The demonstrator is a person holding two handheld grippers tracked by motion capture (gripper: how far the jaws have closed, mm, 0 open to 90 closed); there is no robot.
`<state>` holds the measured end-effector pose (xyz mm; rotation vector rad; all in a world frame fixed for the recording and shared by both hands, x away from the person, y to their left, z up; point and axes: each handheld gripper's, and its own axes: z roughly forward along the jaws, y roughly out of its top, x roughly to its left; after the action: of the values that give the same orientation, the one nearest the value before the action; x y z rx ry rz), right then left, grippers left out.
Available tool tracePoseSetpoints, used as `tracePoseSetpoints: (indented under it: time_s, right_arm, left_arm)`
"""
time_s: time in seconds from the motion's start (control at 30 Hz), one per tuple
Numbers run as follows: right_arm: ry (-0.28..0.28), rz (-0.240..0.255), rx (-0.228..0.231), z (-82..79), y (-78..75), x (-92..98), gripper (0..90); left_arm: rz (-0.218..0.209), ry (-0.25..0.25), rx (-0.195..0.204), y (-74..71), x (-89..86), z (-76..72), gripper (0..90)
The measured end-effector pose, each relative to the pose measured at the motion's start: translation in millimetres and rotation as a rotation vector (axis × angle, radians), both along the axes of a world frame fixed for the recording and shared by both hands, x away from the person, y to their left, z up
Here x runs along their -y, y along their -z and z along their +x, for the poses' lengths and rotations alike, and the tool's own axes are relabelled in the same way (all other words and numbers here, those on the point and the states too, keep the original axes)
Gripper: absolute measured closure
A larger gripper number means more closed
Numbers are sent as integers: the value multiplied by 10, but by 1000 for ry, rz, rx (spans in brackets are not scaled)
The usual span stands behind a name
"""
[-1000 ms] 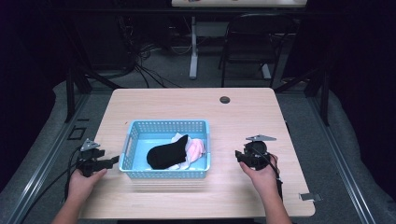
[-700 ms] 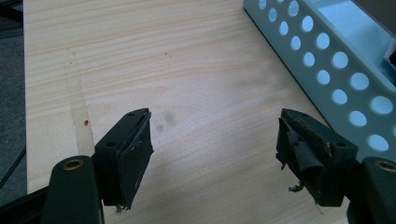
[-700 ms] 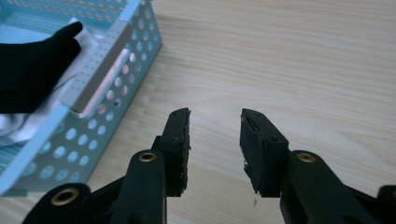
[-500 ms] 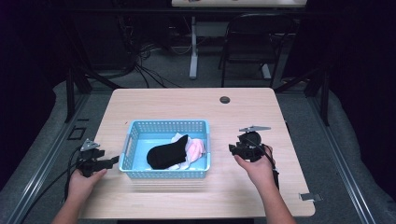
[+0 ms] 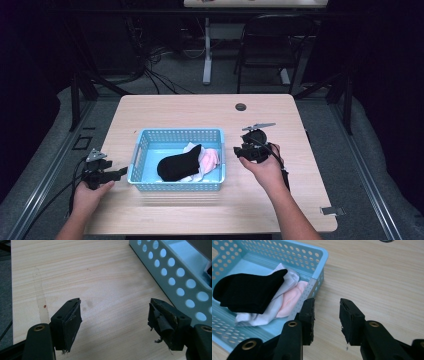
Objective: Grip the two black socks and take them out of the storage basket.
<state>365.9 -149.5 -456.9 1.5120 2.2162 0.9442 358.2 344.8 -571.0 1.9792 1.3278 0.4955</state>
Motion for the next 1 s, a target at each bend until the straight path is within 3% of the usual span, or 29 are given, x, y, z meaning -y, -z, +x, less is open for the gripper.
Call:
tracePoseSetpoints:
  time_s: [0.5,0.77,1.0]
  right_arm:
    - [-88,-31,-37,141,-115,-331,640]
    - [-134,-32,-93,251,-66,-561,608]
    - [-153,-1,-164,391,11,-788,584]
  left_arm:
    - [-2,0,0,1,0,2,265]
    - [-4,0,1,0,1,3,265]
    - [-5,0,2,-2,1,2,265]
